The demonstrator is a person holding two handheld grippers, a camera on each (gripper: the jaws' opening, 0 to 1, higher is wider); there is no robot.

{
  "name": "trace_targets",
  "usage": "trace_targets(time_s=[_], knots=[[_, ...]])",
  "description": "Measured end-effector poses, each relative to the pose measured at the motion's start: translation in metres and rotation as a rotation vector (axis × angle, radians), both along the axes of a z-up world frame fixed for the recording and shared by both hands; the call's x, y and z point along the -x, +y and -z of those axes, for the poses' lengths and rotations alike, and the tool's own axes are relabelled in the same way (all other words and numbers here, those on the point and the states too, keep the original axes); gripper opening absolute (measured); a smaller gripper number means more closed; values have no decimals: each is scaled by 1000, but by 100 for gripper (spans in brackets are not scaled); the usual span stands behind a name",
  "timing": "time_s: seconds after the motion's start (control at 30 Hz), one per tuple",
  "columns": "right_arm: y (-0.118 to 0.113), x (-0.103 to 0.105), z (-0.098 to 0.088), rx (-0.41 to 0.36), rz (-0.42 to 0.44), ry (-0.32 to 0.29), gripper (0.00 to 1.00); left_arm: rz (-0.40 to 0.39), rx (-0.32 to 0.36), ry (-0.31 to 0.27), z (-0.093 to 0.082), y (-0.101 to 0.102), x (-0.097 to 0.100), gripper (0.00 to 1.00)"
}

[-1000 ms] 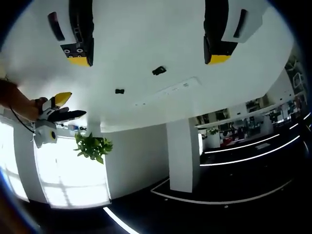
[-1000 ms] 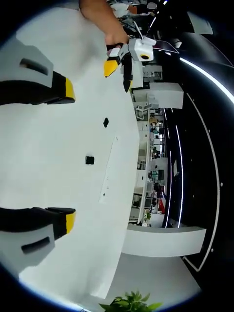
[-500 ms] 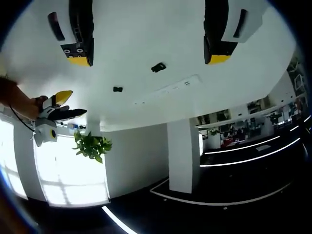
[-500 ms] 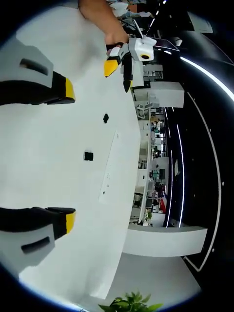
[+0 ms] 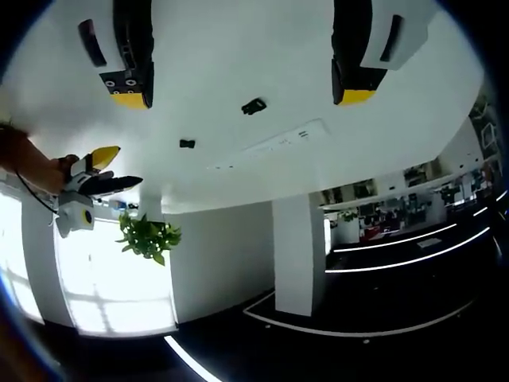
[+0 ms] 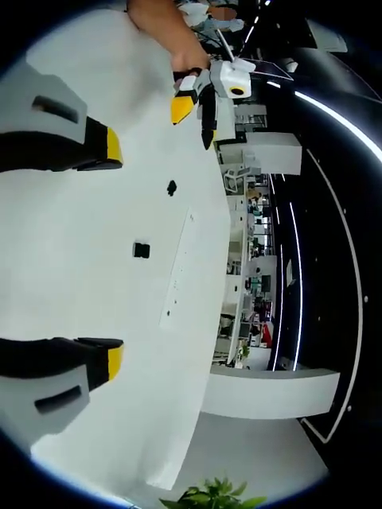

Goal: Snap the two parts of the plastic buckle together until the buckle closes and remains connected.

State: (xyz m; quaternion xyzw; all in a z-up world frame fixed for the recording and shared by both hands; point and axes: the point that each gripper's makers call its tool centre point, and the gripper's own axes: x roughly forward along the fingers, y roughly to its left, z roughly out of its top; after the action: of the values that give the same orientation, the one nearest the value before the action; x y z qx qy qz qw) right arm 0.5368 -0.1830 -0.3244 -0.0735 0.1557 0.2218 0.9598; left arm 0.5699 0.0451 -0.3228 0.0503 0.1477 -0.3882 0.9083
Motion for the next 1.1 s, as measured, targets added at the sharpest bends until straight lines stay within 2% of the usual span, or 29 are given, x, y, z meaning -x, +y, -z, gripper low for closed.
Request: trace_targets(time_s=[0.47, 1.1], knots=[[0, -13, 4, 6, 0, 10, 86, -3, 14, 10, 2, -3, -11, 93], [-2, -28, 5, 1, 8, 13, 85, 7, -4, 17, 8, -5, -28, 92]])
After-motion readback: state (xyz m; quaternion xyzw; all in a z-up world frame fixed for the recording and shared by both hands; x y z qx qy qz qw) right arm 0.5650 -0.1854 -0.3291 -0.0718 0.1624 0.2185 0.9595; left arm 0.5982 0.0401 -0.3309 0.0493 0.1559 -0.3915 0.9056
